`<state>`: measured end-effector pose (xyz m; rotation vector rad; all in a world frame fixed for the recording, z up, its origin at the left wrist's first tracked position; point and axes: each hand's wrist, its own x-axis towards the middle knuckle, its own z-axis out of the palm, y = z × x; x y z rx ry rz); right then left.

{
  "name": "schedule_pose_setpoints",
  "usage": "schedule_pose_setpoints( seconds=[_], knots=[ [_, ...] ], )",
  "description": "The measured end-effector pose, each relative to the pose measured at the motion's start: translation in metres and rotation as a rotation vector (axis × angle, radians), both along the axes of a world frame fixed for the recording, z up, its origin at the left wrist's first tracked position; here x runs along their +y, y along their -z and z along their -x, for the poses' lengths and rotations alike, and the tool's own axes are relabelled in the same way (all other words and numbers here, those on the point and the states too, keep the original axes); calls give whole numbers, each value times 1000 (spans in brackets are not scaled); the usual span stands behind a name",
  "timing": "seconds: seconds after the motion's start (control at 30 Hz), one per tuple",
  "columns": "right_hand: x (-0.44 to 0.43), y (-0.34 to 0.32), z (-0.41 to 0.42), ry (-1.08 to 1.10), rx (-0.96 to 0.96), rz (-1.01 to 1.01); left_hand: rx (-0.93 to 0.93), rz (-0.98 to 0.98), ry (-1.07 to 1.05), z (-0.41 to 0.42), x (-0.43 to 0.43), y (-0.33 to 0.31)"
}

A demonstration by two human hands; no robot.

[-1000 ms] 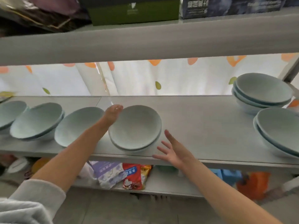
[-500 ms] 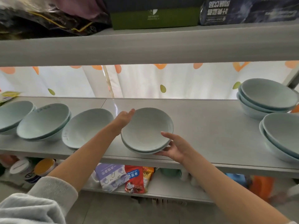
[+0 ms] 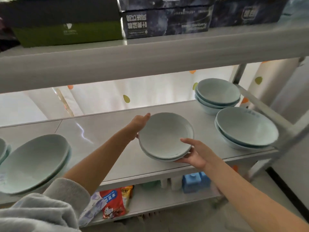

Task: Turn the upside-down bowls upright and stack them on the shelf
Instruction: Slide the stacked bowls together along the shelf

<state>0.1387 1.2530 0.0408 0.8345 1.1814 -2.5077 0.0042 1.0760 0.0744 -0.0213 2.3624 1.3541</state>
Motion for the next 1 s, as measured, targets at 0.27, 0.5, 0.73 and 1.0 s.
schedule_pose_setpoints(
  seconds=[0.27, 0.5, 0.73, 1.0],
  knots=[
    [56, 3, -14, 130, -11, 19, -22, -1, 107, 0, 70, 0],
    [69, 6, -21, 125, 72, 57, -25, -3, 126, 4, 83, 5],
    [35, 50, -41, -9, 104, 210, -28, -52, 53, 1, 66, 13],
    [-34, 37, -23, -259, 47, 242, 219, -33, -219, 0, -19, 9]
  ],
)
